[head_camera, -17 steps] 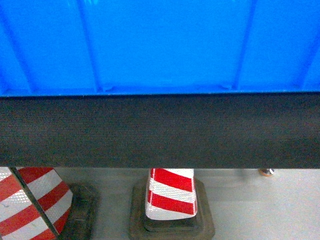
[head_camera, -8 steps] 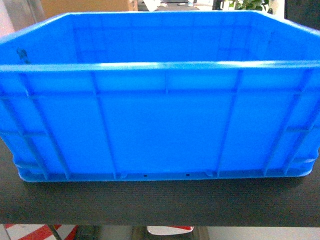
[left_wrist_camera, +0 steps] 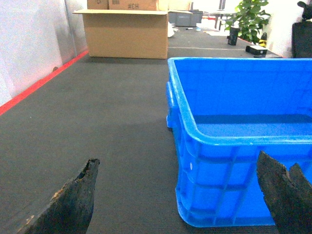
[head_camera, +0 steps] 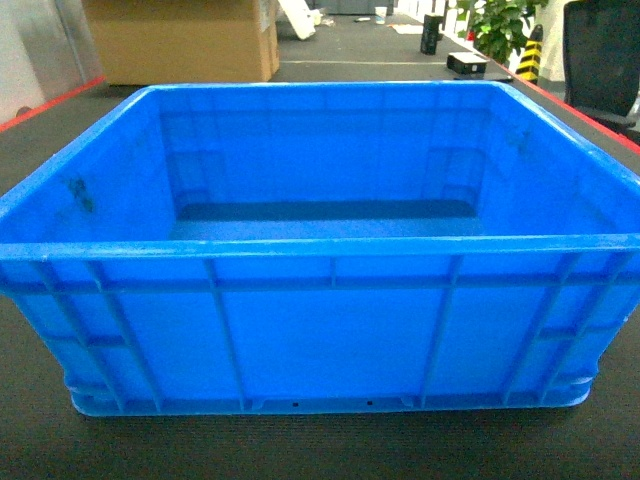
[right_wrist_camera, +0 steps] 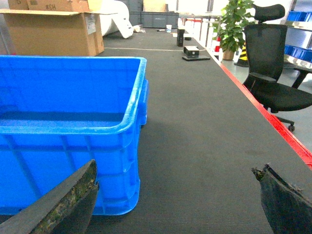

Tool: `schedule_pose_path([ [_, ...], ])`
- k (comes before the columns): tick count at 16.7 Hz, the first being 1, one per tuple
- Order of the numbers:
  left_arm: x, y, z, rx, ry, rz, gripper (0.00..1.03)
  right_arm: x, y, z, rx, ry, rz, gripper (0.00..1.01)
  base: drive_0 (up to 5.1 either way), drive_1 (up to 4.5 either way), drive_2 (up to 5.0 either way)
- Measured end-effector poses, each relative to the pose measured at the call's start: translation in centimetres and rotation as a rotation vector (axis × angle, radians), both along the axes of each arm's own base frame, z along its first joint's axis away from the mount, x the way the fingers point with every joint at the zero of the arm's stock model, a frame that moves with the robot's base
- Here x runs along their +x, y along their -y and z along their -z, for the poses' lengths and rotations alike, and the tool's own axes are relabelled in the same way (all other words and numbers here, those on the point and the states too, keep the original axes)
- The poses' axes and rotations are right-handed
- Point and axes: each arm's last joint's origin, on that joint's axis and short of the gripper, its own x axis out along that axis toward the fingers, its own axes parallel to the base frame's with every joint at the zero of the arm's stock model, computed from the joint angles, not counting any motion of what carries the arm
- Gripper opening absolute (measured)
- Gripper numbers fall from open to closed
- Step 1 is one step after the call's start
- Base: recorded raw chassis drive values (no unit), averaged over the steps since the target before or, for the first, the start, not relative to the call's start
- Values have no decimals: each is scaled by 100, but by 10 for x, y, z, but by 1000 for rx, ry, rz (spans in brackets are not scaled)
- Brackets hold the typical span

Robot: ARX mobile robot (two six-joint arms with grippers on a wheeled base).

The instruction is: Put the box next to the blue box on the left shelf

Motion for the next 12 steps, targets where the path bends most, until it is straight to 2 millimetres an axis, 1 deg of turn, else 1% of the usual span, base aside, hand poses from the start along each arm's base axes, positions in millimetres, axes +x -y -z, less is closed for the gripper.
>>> schedule_pose_path([
  [12, 0, 0, 0, 0, 0, 0, 98, 0, 0, 0, 0, 0, 0, 98, 0, 0, 0],
])
